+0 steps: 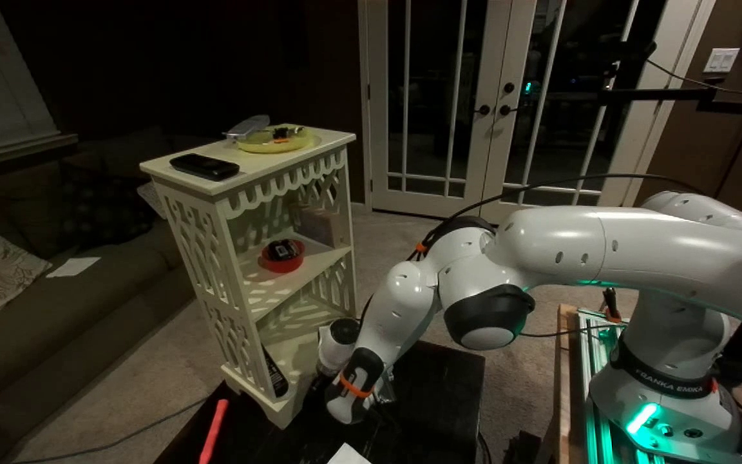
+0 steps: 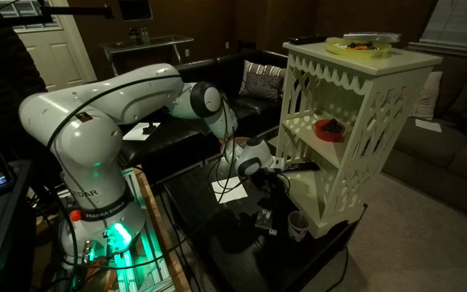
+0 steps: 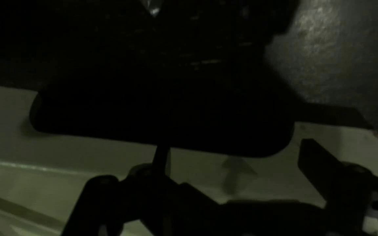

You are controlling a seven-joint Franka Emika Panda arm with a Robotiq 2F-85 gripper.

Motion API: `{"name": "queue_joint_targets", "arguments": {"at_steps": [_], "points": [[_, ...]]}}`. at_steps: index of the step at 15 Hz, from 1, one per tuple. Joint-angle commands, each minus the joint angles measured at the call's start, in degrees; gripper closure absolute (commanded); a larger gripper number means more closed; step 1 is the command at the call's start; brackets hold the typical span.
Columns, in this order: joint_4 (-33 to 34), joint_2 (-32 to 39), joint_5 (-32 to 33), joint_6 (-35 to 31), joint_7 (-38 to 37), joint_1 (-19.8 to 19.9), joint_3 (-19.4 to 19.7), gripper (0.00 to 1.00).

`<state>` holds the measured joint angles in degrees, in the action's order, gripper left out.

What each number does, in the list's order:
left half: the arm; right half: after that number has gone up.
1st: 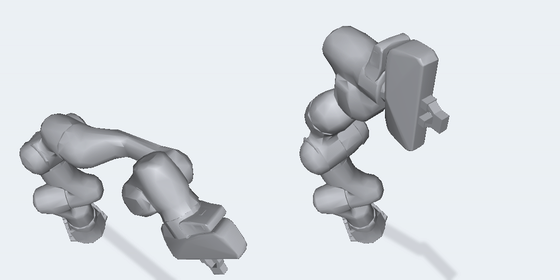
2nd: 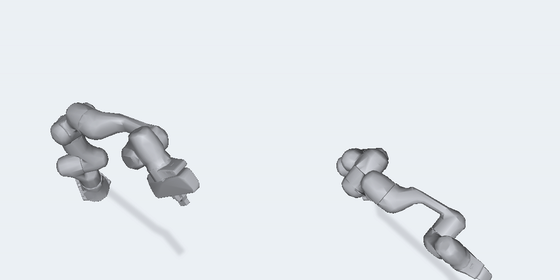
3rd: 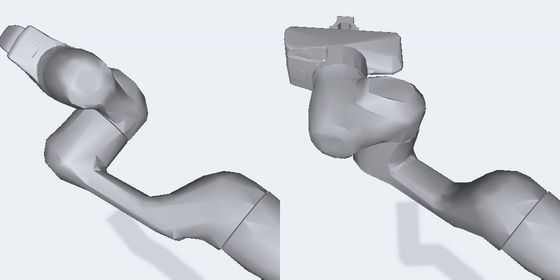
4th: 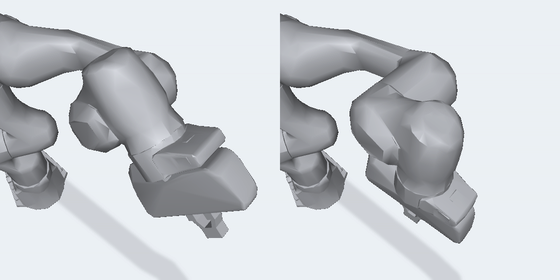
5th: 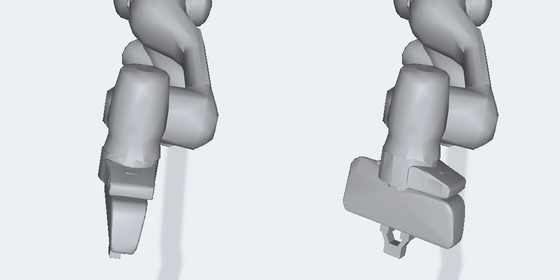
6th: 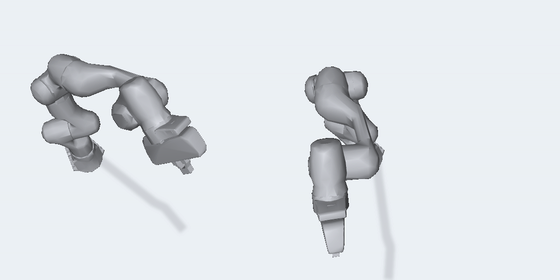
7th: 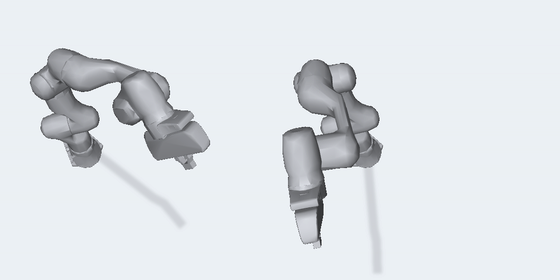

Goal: Put the packet on the stand

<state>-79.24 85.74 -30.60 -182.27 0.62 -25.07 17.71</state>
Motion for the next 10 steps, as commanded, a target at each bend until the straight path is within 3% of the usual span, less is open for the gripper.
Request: {"name": "queue_joint_targets", "arguments": {"at_steps": [1,5,10], "points": [[-3.0,-3.9,11.1,11.1,-5.2,2.4,-1.9,0.0],[-3.7,-6.7,20.6,23.0,-5.0,7.3,-6.1,0.0],[-3.1,-7.9,27.3,34.6,-6.2,11.2,-7.3,0.0]]}}
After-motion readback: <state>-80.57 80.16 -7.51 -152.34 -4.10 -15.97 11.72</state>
